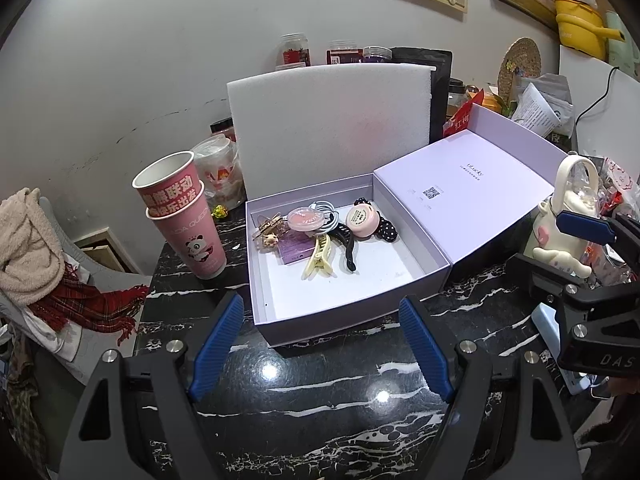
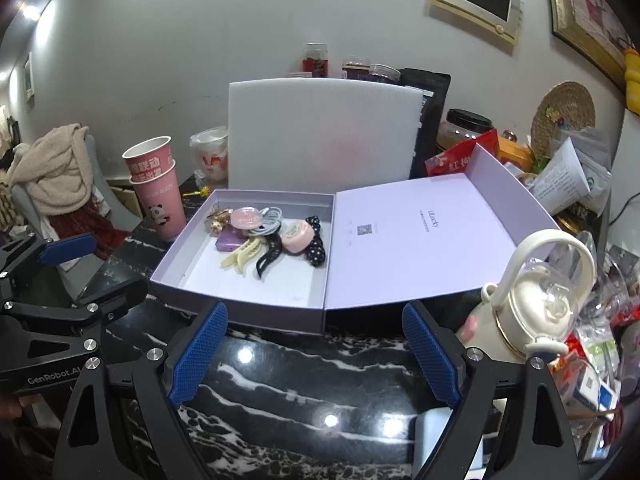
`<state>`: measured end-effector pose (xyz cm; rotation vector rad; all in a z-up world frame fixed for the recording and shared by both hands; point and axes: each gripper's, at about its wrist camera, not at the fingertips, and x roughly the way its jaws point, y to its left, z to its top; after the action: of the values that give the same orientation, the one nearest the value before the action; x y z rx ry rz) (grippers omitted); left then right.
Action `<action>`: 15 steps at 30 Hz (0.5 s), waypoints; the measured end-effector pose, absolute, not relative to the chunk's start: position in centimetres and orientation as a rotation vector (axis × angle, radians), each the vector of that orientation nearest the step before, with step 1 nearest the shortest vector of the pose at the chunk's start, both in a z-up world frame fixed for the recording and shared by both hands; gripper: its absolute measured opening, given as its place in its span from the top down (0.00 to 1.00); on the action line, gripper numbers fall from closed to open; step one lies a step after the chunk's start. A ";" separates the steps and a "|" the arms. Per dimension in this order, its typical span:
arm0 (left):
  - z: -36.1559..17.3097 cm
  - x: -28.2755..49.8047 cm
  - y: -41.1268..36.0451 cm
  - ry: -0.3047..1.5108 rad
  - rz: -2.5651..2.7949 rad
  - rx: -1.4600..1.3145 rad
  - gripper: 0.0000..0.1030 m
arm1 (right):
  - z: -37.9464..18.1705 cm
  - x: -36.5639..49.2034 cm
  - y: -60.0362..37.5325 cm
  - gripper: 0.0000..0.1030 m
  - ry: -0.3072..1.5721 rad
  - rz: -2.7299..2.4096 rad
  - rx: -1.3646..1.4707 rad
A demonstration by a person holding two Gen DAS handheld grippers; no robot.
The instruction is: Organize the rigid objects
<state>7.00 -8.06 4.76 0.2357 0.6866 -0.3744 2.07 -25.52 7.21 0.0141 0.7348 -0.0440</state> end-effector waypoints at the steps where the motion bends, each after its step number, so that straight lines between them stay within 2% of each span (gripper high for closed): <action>1: 4.8 7.0 -8.0 0.686 -0.374 0.235 0.22 | 7.2 2.0 -25.4 0.12 0.734 -0.043 0.013; 15: 4.7 6.8 -7.7 0.686 -0.377 0.233 0.22 | 7.2 1.9 -24.9 0.12 0.741 -0.042 0.004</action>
<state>6.83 -7.72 4.72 0.2330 0.6861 -0.3767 1.87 -24.89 7.19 0.0036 0.7414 -0.0415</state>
